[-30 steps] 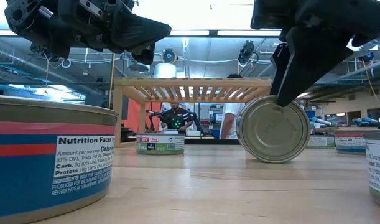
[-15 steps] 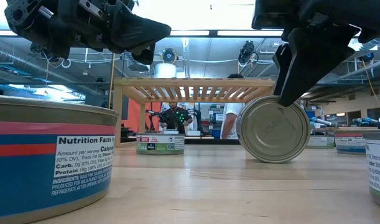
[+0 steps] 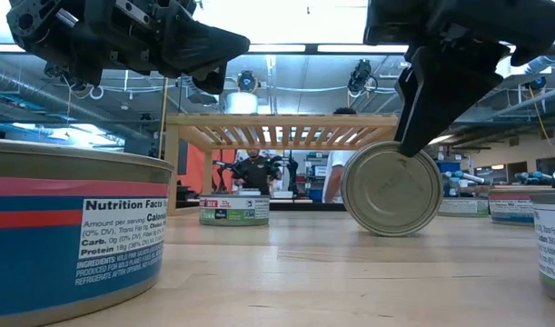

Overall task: Stack canned seafood by type on shelf
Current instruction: Put the blue tuna can on the shelf

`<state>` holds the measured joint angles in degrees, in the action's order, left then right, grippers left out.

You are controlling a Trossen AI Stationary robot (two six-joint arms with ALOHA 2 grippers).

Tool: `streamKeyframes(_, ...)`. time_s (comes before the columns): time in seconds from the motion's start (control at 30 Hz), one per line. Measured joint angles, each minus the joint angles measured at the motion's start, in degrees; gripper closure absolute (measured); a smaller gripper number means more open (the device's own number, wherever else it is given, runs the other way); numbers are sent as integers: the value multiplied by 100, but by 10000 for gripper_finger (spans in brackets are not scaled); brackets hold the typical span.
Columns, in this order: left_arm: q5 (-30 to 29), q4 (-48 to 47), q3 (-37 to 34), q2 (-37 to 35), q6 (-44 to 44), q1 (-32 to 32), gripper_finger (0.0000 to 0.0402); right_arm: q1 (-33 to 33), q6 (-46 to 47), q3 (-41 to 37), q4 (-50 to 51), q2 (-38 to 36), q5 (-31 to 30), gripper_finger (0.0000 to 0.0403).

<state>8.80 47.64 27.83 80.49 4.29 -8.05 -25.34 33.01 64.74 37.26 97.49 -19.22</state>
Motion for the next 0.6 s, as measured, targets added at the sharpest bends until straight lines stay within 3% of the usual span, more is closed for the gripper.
streamKeyframes(0.33,0,-34,0,0,-2,0,394,-108,-299,502,405,2,-67,191)
streamKeyframes(0.6,0,-109,0,0,57,0,394,-271,-758,1480,1620,2,-879,192)
